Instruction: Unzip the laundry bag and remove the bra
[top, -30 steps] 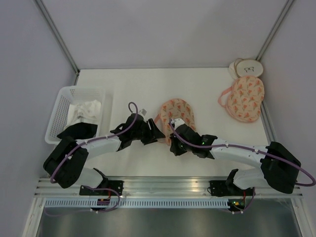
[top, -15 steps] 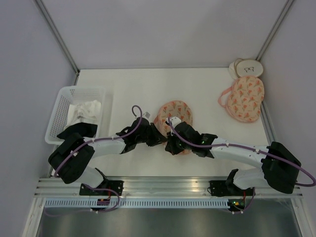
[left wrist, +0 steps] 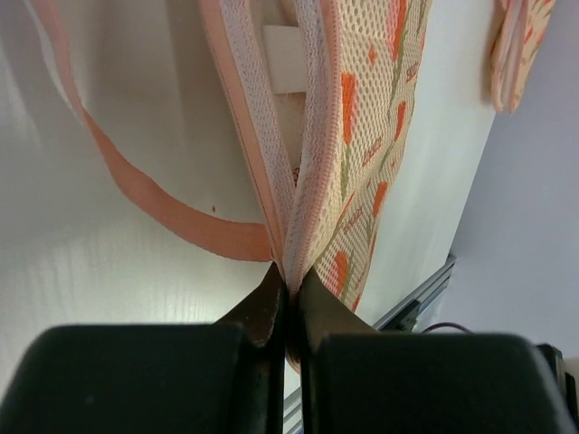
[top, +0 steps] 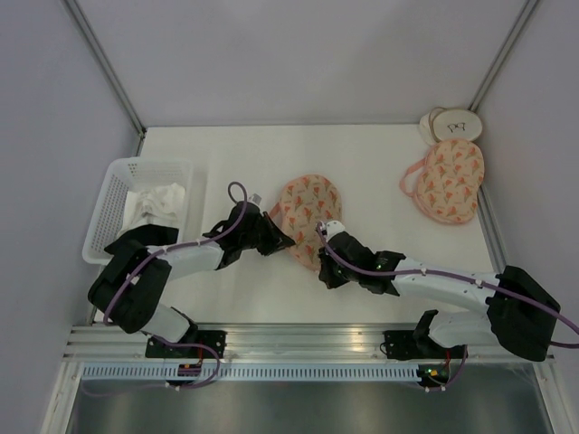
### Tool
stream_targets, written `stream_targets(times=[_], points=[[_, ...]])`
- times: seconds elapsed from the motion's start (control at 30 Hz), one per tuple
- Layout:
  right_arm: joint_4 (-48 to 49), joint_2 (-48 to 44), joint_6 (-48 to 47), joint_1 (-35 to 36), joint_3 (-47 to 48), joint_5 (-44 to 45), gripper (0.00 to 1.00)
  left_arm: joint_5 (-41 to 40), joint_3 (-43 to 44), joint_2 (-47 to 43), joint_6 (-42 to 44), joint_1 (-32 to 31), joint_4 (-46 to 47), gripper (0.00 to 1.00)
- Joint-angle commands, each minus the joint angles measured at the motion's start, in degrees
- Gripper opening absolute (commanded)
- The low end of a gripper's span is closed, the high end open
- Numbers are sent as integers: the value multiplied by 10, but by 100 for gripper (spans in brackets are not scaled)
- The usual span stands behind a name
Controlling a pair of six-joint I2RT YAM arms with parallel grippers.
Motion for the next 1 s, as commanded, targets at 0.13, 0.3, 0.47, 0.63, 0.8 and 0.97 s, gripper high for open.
stream_targets(times=[0.13,0.3,0.47,0.63,0.8,0.97], points=[[-119,50,66,-10,14,168,0,86,115,47,135,30,-58,2],[-110,53,65,-12,30,181,1,124,200,116,211,33,-35,2],[-85,19,56,-12,32,173,0,98,256,170,208,33,-60,42],[-43,2,41,-13,29,122,0,-19,181,100,151,30,-100,57],[27,-1,4,-12,22,15,0,-34,66,-5,86,2,-75,60],[70,19,-11,-12,34,-55,0,-15,9,-27,5,-60,10,61]])
